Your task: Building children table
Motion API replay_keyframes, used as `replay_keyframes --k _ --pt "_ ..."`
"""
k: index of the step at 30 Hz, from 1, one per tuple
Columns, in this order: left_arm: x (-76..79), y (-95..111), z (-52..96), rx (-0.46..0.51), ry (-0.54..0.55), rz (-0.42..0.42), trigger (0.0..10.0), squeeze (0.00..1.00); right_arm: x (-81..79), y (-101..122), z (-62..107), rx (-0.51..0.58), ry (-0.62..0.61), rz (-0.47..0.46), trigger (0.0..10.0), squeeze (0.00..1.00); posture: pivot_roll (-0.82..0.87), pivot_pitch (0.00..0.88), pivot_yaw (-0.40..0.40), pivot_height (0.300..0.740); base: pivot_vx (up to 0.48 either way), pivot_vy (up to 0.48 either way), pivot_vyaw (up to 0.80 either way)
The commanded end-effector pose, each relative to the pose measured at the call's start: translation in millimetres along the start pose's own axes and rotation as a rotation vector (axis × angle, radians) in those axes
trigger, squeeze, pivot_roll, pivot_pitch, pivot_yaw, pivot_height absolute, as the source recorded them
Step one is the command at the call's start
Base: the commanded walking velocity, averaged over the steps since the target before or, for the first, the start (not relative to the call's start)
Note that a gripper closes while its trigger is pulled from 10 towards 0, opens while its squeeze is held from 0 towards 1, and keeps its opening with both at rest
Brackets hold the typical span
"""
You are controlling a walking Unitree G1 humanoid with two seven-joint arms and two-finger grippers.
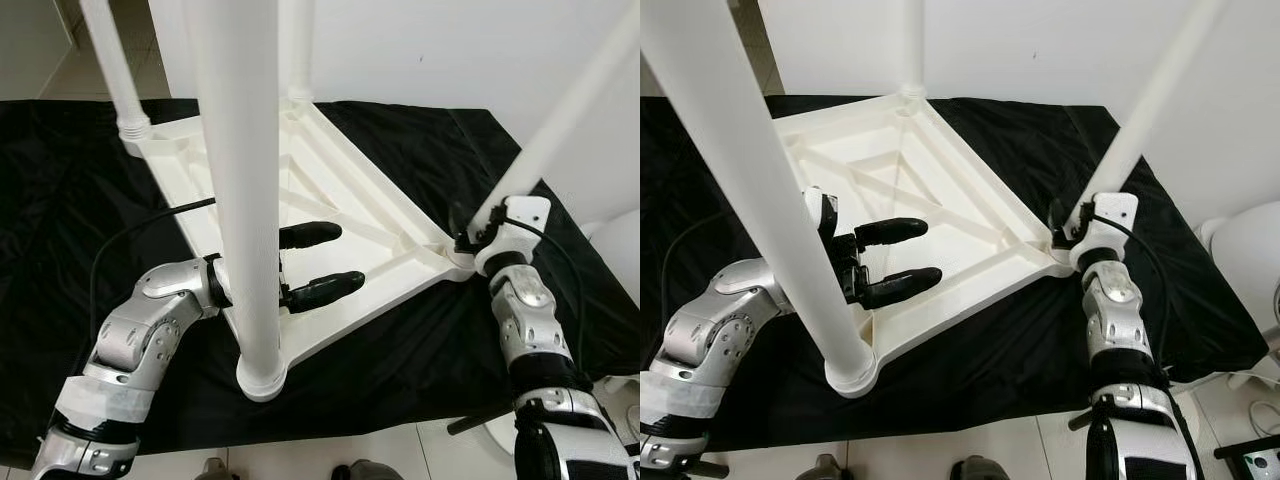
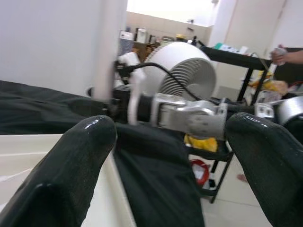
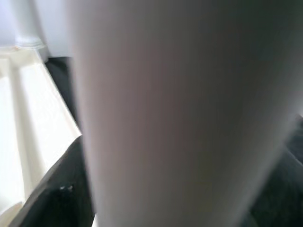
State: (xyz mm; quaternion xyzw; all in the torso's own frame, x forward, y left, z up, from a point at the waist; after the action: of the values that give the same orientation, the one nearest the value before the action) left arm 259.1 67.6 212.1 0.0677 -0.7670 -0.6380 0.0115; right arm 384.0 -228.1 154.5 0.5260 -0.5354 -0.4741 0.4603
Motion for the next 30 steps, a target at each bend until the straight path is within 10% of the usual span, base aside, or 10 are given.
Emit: replay_keyframes --k 1,13,30 --pt "14.7 6 -3.3 0.034 -0.107 0.007 10.0 0.0 1.2 -3 -4.0 -0.029 -0.003 0.013 10.0 0.0 0.03 0.052 -0.049 0.74 0.0 0.0 0.0" --pt "34.4 12 -22.6 0.093 -0.126 0.042 10.0 0.0 -27.0 17 -35.9 -0.009 0.036 -0.068 10.0 0.0 0.04 0.061 -0.037 0.74 0.0 0.0 0.0" --pt "19.8 9 -21.0 0.063 -0.034 -0.004 10.0 0.0 -8.2 15 -27.1 0.046 -0.014 -0.065 10.0 0.0 0.03 0.059 -0.029 0.74 0.0 0.0 0.0"
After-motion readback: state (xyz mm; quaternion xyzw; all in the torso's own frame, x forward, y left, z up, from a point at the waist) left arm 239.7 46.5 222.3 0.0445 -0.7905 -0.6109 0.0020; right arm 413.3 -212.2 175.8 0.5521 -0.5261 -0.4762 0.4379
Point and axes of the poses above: a point about 5 cm out from each wrist's last joint towards the gripper, its own z axis pointing back from the gripper into the wrist, its own y axis along the axis of the wrist's last joint, x = y × z, the point moved 3 cm from there along -z, pointing out of the wrist towards the gripper, and after that the axes turned 3 degrees about -z, right-handed, at the moved point
